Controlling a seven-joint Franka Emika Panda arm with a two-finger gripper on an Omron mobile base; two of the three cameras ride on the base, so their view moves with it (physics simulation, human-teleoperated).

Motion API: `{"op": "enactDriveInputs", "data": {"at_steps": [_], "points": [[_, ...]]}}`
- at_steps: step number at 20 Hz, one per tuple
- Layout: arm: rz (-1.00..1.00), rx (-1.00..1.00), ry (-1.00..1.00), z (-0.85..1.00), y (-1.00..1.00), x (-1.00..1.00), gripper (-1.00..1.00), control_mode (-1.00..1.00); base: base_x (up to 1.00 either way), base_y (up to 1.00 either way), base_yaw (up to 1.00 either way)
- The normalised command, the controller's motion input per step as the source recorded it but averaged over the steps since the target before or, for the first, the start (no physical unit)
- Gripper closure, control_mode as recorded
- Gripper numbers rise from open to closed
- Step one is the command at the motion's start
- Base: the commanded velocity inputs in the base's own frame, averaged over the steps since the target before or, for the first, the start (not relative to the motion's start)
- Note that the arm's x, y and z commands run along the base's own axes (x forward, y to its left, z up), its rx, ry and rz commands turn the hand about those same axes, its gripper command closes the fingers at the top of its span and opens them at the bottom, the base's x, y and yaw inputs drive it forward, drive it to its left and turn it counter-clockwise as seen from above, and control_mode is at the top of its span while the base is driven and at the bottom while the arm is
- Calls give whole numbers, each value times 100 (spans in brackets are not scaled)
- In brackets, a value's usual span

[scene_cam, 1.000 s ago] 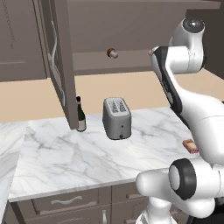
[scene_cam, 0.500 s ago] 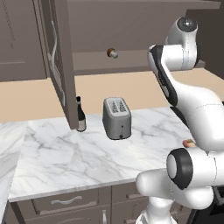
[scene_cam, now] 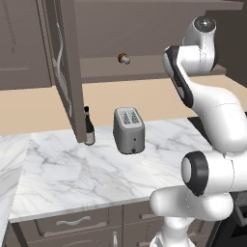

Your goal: Pick the bar soap and bar soap from the cabinet and place them on the counter.

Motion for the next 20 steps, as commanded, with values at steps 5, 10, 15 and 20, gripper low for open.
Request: {"op": "enactDriveInputs", "data": {"at_steps": [5,10,15,20], "points": [[0,0,0,0,-10,29,-100,-100,0,0,0],[0,0,0,0,-7,29,-100,-100,0,0,0],[0,1,1,-9,-3,34,-100,-100,0,0,0],[0,2,4,-17,0,37,-100,-100,0,0,0]]}}
